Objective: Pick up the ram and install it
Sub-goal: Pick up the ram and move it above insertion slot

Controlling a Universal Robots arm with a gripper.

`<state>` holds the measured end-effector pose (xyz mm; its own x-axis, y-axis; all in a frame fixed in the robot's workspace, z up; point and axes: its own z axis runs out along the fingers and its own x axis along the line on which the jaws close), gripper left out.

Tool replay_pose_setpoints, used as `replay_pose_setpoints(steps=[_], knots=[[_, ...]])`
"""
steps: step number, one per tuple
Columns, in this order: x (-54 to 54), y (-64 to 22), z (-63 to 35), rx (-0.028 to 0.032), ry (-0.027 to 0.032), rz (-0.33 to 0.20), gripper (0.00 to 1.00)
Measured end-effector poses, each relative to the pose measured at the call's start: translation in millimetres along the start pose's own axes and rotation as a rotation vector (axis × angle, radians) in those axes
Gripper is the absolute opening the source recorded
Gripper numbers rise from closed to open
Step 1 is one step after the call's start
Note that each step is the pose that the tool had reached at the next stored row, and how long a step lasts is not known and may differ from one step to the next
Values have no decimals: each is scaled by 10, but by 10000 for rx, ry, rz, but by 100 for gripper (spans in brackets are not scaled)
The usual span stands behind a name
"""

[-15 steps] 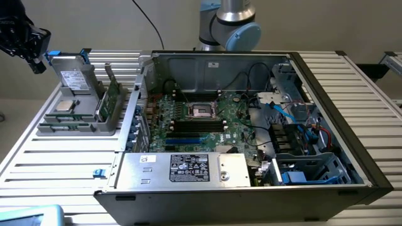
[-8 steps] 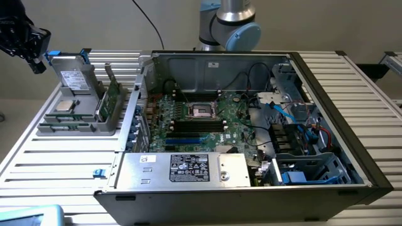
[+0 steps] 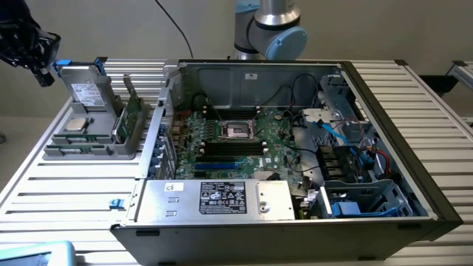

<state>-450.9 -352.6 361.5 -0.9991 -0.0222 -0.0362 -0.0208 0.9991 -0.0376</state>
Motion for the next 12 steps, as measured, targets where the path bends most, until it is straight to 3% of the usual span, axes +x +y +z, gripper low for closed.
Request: replay_pose_setpoints(steps=[12], knots=[[0, 0, 4, -80, -83, -2193, 11]])
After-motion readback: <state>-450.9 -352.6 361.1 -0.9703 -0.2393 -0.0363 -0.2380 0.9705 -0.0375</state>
